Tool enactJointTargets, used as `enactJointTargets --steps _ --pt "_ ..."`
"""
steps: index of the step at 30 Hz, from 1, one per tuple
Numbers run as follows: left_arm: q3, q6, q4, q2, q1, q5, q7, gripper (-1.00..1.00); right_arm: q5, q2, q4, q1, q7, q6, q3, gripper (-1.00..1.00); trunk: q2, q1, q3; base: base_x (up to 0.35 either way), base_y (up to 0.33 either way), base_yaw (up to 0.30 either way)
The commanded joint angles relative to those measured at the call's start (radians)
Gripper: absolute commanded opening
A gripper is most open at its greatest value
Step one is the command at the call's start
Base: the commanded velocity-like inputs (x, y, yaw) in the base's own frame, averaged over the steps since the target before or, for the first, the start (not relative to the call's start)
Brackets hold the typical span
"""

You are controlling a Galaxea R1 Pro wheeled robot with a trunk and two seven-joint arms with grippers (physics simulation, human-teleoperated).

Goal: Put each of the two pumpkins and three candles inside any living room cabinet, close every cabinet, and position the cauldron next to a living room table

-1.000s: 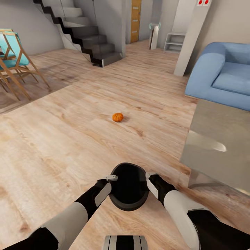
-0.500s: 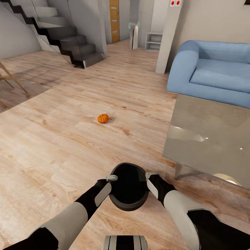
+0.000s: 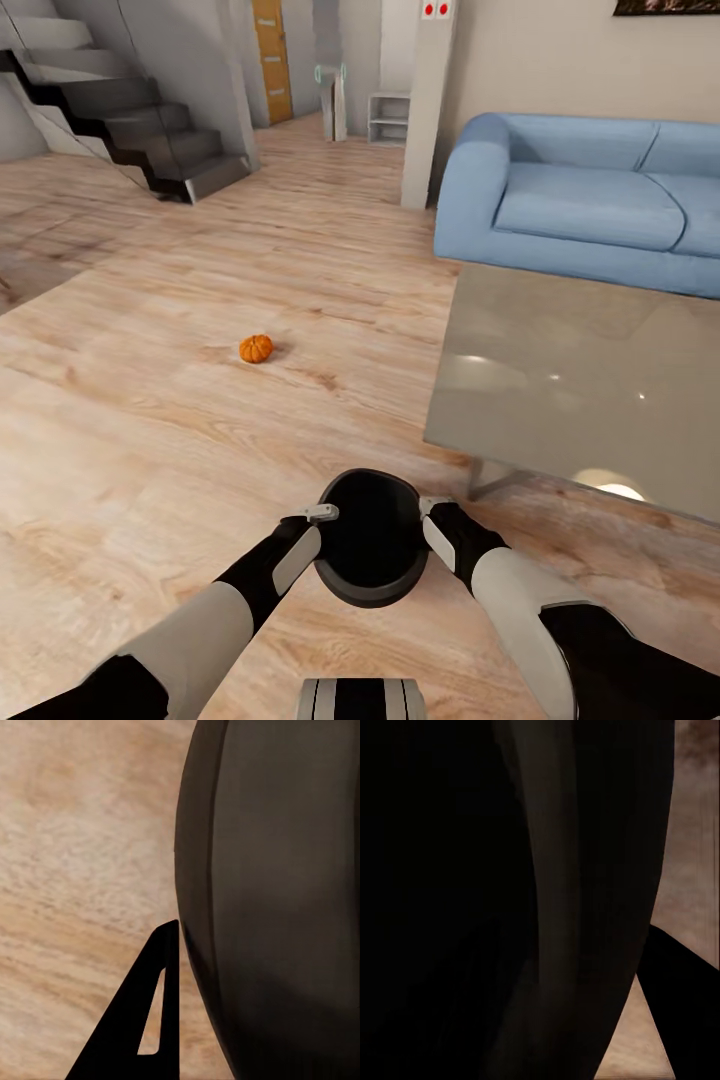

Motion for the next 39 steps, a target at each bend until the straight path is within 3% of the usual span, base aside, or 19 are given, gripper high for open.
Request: enactJointTargets --steps 1,13,14,15,16,30,34,39 --pt "-0.001 -0.011 0.000 0.000 0.005 0.040 -0.026 -1.00 0.002 0.000 -0.001 0.000 0.000 0.000 0.001 -1.00 0.000 0.000 0.000 0.000 0.000 -0.290" --pt "-0.001 -0.011 0.001 0.000 0.005 0.040 -0.026 -1.00 0.002 0.000 -0.001 0.000 0.002 0.000 0.002 -1.00 0.000 0.000 0.000 0.000 0.000 -0.207" --pt "-0.001 -0.011 0.001 0.000 0.005 0.040 -0.026 -1.00 0.002 0.000 -0.001 0.000 0.002 0.000 0.002 1.00 0.000 0.000 0.000 0.000 0.000 -0.025" --pt "-0.002 -0.011 0.001 0.000 0.005 0.038 -0.026 -1.00 0.002 0.000 -0.001 0.000 0.002 0.000 0.002 1.00 0.000 0.000 0.000 0.000 0.000 -0.016" --pt "-0.002 -0.011 0.000 0.000 0.005 0.037 -0.026 1.00 0.003 0.000 -0.002 0.000 0.001 0.000 0.002 1.00 0.000 0.000 0.000 0.000 0.000 -0.010" --pt "-0.002 -0.009 -0.011 0.001 0.006 0.033 -0.025 1.00 0.003 0.000 -0.002 0.001 0.002 -0.004 0.006 1.00 0.000 0.000 0.000 0.000 0.000 -0.001" --pt "-0.013 -0.006 -0.012 0.022 0.027 0.028 -0.033 1.00 0.001 -0.002 0.004 -0.001 0.011 0.002 -0.002 1.00 0.000 0.000 0.000 0.000 0.000 0.000" --pt "-0.013 -0.006 0.001 0.022 0.027 0.028 -0.033 1.00 0.001 -0.002 0.004 -0.001 0.011 0.002 -0.002 1.00 0.000 0.000 0.000 0.000 0.000 0.000"
